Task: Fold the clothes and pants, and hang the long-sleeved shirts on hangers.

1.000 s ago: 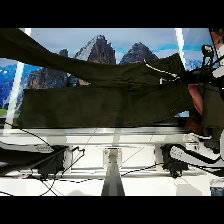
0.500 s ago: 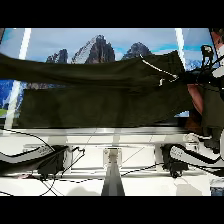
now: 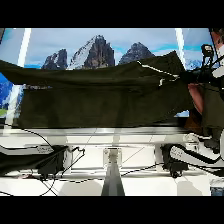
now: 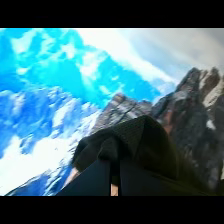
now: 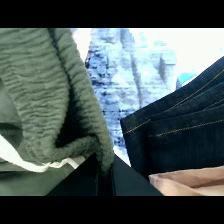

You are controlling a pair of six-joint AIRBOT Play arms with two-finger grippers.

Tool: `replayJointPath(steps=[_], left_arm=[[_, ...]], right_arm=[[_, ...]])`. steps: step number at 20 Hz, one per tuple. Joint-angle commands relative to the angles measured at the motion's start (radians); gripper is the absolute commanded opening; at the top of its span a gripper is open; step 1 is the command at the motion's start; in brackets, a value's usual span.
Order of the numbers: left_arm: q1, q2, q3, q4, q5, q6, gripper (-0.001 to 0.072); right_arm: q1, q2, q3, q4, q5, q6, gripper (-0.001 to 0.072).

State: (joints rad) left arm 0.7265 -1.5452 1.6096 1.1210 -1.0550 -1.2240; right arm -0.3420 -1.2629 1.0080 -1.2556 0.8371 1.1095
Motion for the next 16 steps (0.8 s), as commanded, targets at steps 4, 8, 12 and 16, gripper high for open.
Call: replayJointPath(steps=[4, 8, 12, 16], left_arm=[[-0.080, -0.117, -0.002, -0.090, 0.130, -0.003, 0.0018], [-0.148, -0.176, -0.002, -0.090, 0.297, -0.003, 0.0018], [-0.204, -0.211, -0.002, -0.090, 0.494, -0.003, 0.0019], [-0.250, -0.232, -0.002, -0.090, 0.604, -0.002, 0.0043]], right_arm=[[0.000, -0.049, 0.000, 0.105, -0.209, 0.000, 0.0036], [0.000, -0.145, 0.001, 0.246, -0.354, 0.001, 0.0036], [0.000, -0.208, 0.001, 0.318, -0.451, 0.001, 0.0036], [0.006, -0.213, 0.001, 0.316, -0.473, 0.000, 0.0039]])
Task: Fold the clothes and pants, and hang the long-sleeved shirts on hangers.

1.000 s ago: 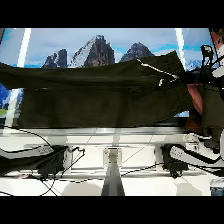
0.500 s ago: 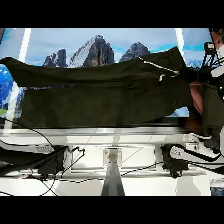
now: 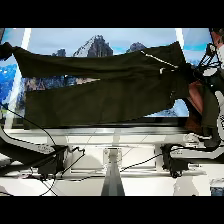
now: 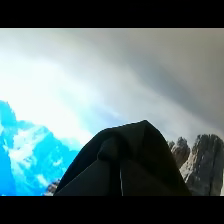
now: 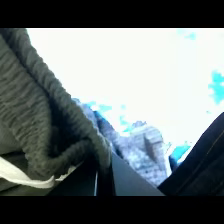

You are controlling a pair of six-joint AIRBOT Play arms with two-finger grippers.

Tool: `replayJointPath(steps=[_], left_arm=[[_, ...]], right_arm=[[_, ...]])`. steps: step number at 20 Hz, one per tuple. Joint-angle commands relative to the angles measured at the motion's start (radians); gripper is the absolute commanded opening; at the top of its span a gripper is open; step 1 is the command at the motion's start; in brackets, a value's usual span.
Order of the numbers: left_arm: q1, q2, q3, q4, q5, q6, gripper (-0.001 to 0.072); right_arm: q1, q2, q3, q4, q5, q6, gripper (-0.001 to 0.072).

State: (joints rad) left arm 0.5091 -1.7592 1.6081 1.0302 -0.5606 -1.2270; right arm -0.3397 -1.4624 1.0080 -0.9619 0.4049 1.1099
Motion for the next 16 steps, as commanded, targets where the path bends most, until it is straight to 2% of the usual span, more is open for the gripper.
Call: replayJointPath(steps=[1, 2, 3, 4, 7, 12, 14, 16], left_arm=[[-0.043, -0.023, 0.000, 0.018, 0.098, 0.011, 0.0393], [-0.051, -0.024, 0.000, 0.034, 0.076, 0.011, 0.0696], [-0.052, -0.023, 0.000, 0.048, 0.048, 0.011, 0.0714], [-0.052, -0.022, 0.000, 0.056, 0.010, 0.011, 0.0714], [-0.015, -0.021, 0.000, 0.099, -0.151, 0.003, 0.0706], [0.097, -0.031, 0.000, 0.174, -0.427, -0.176, 0.0704], [0.122, -0.051, 0.000, 0.174, -0.479, -0.187, 0.0704], [0.124, -0.077, 0.000, 0.151, -0.451, -0.187, 0.0704]], right_arm=[[0.011, -0.014, 0.001, 0.021, -0.043, -0.001, 0.0165], [0.018, -0.014, 0.001, 0.015, -0.049, -0.003, 0.0456], [0.022, -0.014, 0.001, 0.016, -0.058, -0.003, 0.0658], [0.025, -0.014, 0.001, 0.015, -0.058, -0.003, 0.0694], [0.025, -0.014, 0.001, 0.015, -0.050, -0.003, 0.0693], [0.025, -0.014, 0.001, 0.015, -0.050, -0.003, 0.0693], [0.025, -0.014, 0.001, 0.015, -0.050, -0.003, 0.0693], [0.025, -0.015, 0.001, 0.015, -0.050, -0.003, 0.0692]])
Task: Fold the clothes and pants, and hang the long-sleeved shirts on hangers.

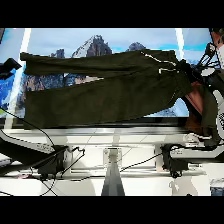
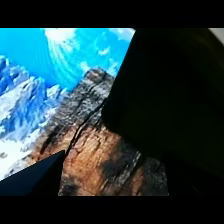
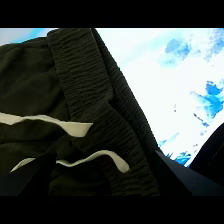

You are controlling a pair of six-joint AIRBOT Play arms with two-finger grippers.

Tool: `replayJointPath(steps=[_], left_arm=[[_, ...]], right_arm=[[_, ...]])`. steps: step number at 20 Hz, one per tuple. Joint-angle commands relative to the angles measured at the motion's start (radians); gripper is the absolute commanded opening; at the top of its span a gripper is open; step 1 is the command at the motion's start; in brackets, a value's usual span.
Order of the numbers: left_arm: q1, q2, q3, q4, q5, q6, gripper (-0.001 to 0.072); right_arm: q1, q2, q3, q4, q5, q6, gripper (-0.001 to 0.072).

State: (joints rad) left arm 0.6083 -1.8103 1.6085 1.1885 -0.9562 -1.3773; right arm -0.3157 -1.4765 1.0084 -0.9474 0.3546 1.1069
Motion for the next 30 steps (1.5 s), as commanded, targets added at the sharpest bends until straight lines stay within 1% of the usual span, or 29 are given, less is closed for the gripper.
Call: replayJointPath(steps=[1, 4, 5, 7, 8, 11, 12, 13, 14, 15, 17, 20, 22, 23, 24, 26, 29, 30], left_arm=[[0.018, -0.041, 0.000, -0.031, -0.024, -0.037, 0.0704], [-0.010, -0.096, 0.000, -0.056, 0.057, -0.037, 0.0692], [-0.018, -0.114, 0.000, -0.057, 0.072, -0.037, 0.0669], [-0.035, -0.138, 0.001, -0.063, 0.092, -0.037, 0.0488], [-0.040, -0.147, 0.001, -0.063, 0.115, -0.037, 0.0470], [-0.060, -0.154, 0.002, -0.068, 0.210, -0.037, 0.0464], [-0.066, -0.154, 0.002, -0.076, 0.238, -0.037, 0.0393], [-0.068, -0.154, 0.002, -0.089, 0.253, -0.037, 0.0257], [-0.071, -0.154, 0.002, -0.112, 0.253, -0.037, 0.0094], [-0.071, -0.151, 0.002, -0.135, 0.247, -0.036, 0.0020], [-0.071, -0.130, 0.003, -0.187, 0.215, -0.036, 0.0019], [-0.071, -0.053, 0.071, -0.195, 0.162, -0.037, 0.0017], [-0.071, 0.004, 0.177, -0.194, 0.071, -0.036, 0.0016], [-0.070, 0.029, 0.240, -0.183, 0.004, -0.036, 0.0017], [-0.068, 0.051, 0.291, -0.143, -0.058, -0.036, 0.0017], [-0.068, 0.100, 0.338, 0.004, -0.158, -0.036, 0.0017], [-0.066, 0.116, 0.327, 0.212, -0.326, -0.036, 0.0017], [-0.064, 0.116, 0.293, 0.264, -0.350, -0.036, 0.0017]], right_arm=[[0.001, -0.001, 0.000, 0.001, 0.000, 0.000, 0.0692], [0.001, -0.001, 0.000, 0.003, 0.001, 0.012, 0.0691], [0.001, -0.001, 0.000, 0.002, 0.000, 0.024, 0.0691], [0.001, -0.001, 0.000, 0.002, 0.000, 0.034, 0.0691], [0.001, -0.001, 0.000, 0.002, 0.000, 0.034, 0.0691], [0.001, -0.001, 0.000, 0.002, 0.000, 0.034, 0.0691], [0.001, -0.001, 0.000, 0.002, 0.000, 0.034, 0.0691], [0.001, -0.001, 0.000, 0.001, 0.000, 0.034, 0.0691], [0.001, -0.001, 0.000, 0.001, 0.000, 0.034, 0.0690], [0.001, -0.001, 0.000, 0.001, 0.000, 0.034, 0.0690], [0.001, -0.001, 0.000, 0.001, 0.000, 0.034, 0.0690], [0.000, -0.001, 0.000, 0.001, 0.001, 0.034, 0.0690], [0.001, -0.001, 0.000, 0.002, 0.017, 0.034, 0.0690], [0.001, -0.001, 0.000, 0.002, 0.033, 0.034, 0.0690], [0.001, -0.001, 0.000, 0.002, 0.055, 0.034, 0.0691], [0.000, -0.001, 0.000, -0.001, 0.101, 0.034, 0.0690], [0.000, 0.006, 0.000, -0.037, 0.146, 0.034, 0.0690], [0.000, 0.013, 0.001, -0.056, 0.151, 0.034, 0.0690]])
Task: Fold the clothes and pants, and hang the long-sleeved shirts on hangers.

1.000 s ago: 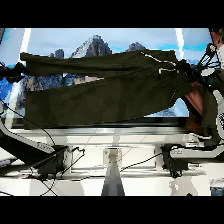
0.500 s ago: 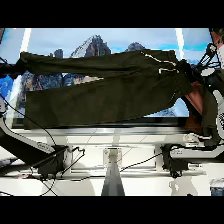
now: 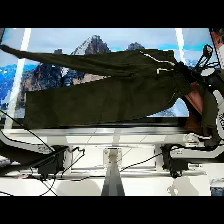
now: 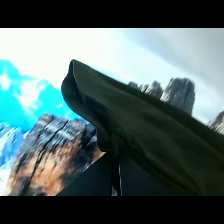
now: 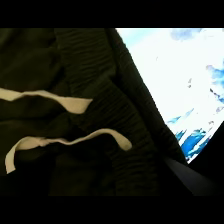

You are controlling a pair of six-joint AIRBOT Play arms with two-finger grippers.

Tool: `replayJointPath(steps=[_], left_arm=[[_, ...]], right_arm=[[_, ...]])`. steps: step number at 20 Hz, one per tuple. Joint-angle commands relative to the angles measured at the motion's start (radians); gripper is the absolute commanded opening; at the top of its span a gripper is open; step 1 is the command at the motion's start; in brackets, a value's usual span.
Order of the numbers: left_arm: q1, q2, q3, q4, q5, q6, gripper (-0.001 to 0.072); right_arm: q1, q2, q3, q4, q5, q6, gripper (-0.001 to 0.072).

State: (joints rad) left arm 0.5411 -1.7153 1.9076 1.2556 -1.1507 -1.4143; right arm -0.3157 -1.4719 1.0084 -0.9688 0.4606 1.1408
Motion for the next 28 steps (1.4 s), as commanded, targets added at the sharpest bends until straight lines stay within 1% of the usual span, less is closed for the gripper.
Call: replayJointPath(steps=[1, 4, 6, 7, 10, 12, 14, 15, 17, 18, 19, 20, 21, 22, 23, 25, 26, 28], left_arm=[[0.005, 0.021, -0.061, 0.232, -0.164, 0.002, 0.0017], [0.005, 0.004, -0.238, 0.325, -0.144, 0.034, 0.0017], [0.008, -0.030, -0.306, 0.372, -0.139, 0.033, 0.0018], [0.011, -0.051, -0.318, 0.371, -0.137, 0.024, 0.0018], [0.011, -0.099, -0.318, 0.370, -0.108, -0.054, 0.0018], [0.010, -0.106, -0.317, 0.364, -0.086, -0.067, 0.0025], [0.010, -0.098, -0.317, 0.365, -0.084, -0.066, 0.0318], [0.010, -0.088, -0.315, 0.368, -0.080, -0.063, 0.0375], [0.011, -0.062, -0.294, 0.368, -0.080, -0.063, 0.0373], [0.010, -0.044, -0.279, 0.367, -0.080, -0.063, 0.0369], [0.004, -0.019, -0.266, 0.361, -0.073, -0.063, 0.0316], [-0.004, 0.012, -0.261, 0.341, -0.052, -0.063, 0.0079], [-0.012, 0.046, -0.261, 0.311, -0.031, -0.059, 0.0018], [-0.022, 0.084, -0.261, 0.270, -0.015, -0.037, 0.0018], [-0.034, 0.119, -0.261, 0.226, -0.011, 0.016, 0.0018], [-0.060, 0.191, -0.261, 0.096, -0.025, 0.170, 0.0019], [-0.072, 0.226, -0.261, -0.006, -0.051, 0.246, 0.0019], [-0.093, 0.283, -0.261, -0.200, -0.082, 0.346, 0.0018]], right_arm=[[0.000, 0.018, 0.001, -0.055, 0.047, 0.000, 0.0690], [0.000, 0.054, 0.011, -0.137, 0.053, -0.001, 0.0690], [0.000, 0.078, 0.020, -0.181, 0.058, -0.001, 0.0691], [0.000, 0.089, 0.026, -0.196, 0.063, -0.001, 0.0690], [0.000, 0.110, 0.044, -0.214, 0.085, 0.000, 0.0690], [0.000, 0.119, 0.060, -0.215, 0.113, 0.000, 0.0691], [0.000, 0.121, 0.091, -0.231, 0.179, 0.000, 0.0691], [0.000, 0.121, 0.115, -0.266, 0.231, 0.006, 0.0691], [0.000, 0.121, 0.173, -0.382, 0.360, 0.083, 0.0689], [0.000, 0.121, 0.205, -0.442, 0.432, 0.122, 0.0667], [0.000, 0.121, 0.244, -0.501, 0.526, 0.161, 0.0586], [0.000, 0.121, 0.279, -0.530, 0.614, 0.190, 0.0453], [0.000, 0.121, 0.312, -0.538, 0.701, 0.203, 0.0324], [0.000, 0.124, 0.339, -0.535, 0.777, 0.205, 0.0240], [0.000, 0.135, 0.355, -0.534, 0.842, 0.209, 0.0204], [0.000, 0.174, 0.352, -0.537, 0.935, 0.220, 0.0202], [-0.005, 0.196, 0.338, -0.545, 0.976, 0.220, 0.0202], [-0.024, 0.269, 0.256, -0.556, 1.025, 0.239, 0.0201]])
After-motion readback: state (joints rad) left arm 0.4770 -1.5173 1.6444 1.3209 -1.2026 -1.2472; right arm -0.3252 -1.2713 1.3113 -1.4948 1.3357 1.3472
